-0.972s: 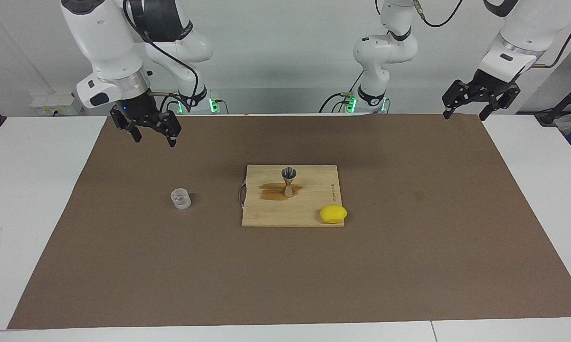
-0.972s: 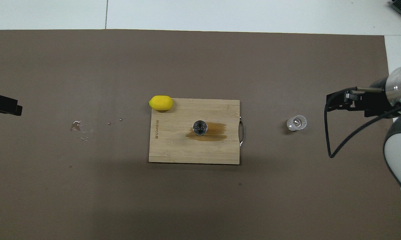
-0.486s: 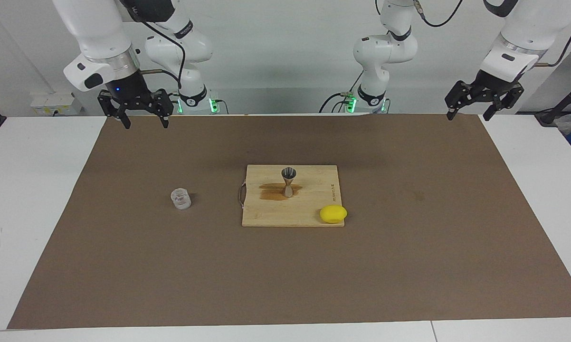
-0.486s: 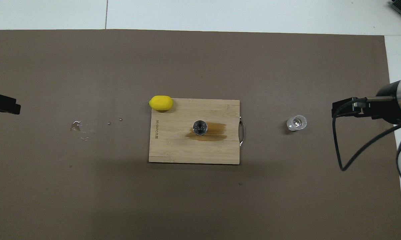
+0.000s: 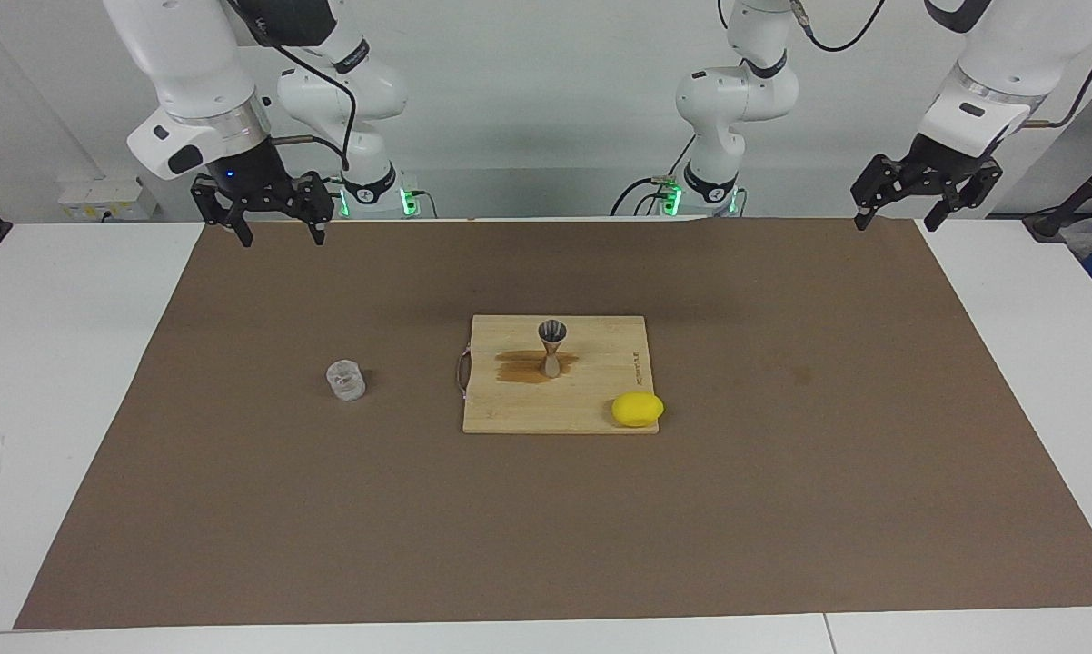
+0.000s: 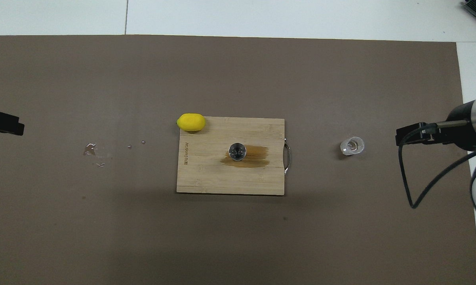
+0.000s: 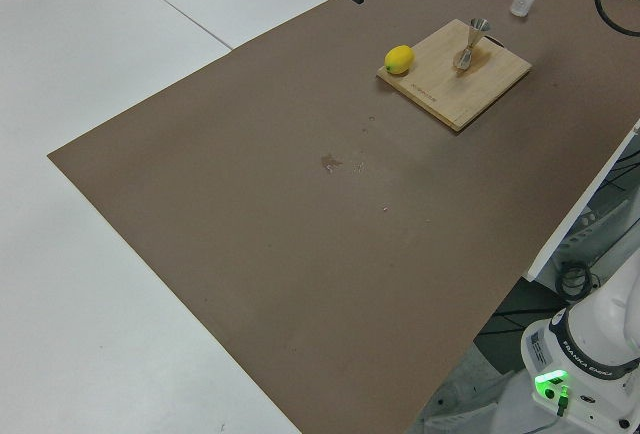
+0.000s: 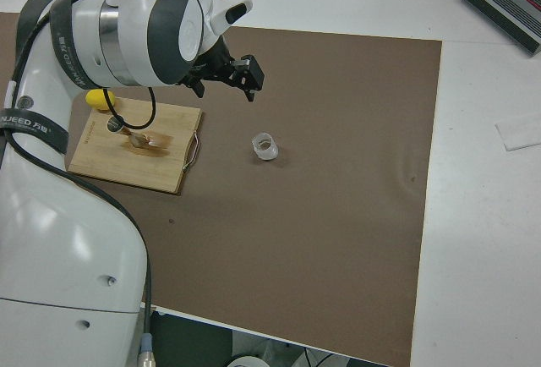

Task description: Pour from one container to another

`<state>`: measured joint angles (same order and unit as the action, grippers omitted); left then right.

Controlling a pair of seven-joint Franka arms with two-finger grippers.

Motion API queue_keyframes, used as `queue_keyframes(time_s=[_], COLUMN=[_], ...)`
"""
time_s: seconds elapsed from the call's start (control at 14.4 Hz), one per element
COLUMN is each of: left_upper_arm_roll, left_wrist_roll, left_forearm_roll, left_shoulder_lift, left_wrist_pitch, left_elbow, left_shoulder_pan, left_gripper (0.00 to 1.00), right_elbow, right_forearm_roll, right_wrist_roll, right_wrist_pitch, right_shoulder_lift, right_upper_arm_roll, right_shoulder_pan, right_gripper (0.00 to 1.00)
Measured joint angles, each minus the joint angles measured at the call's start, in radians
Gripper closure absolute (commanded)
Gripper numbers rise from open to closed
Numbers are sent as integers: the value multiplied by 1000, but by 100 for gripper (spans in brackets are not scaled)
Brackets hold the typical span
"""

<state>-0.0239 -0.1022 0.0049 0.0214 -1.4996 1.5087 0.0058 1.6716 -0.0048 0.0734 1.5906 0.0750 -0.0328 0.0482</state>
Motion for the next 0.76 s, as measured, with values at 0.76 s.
queue_keyframes(time_s=[0.76], left_upper_arm_roll=[0], left_wrist_roll=[0], left_forearm_roll=[1], left_shoulder_lift=[0], left_wrist_pitch=[-4], left_elbow=[0], left_shoulder_pan=[0], left_gripper=[0], right_elbow=[10], right_forearm_roll=[0], right_wrist_roll=[0], right_wrist_pitch=[0], right_shoulder_lift=[6], right_upper_arm_roll=[0], right_shoulder_pan=[0], right_gripper=[0])
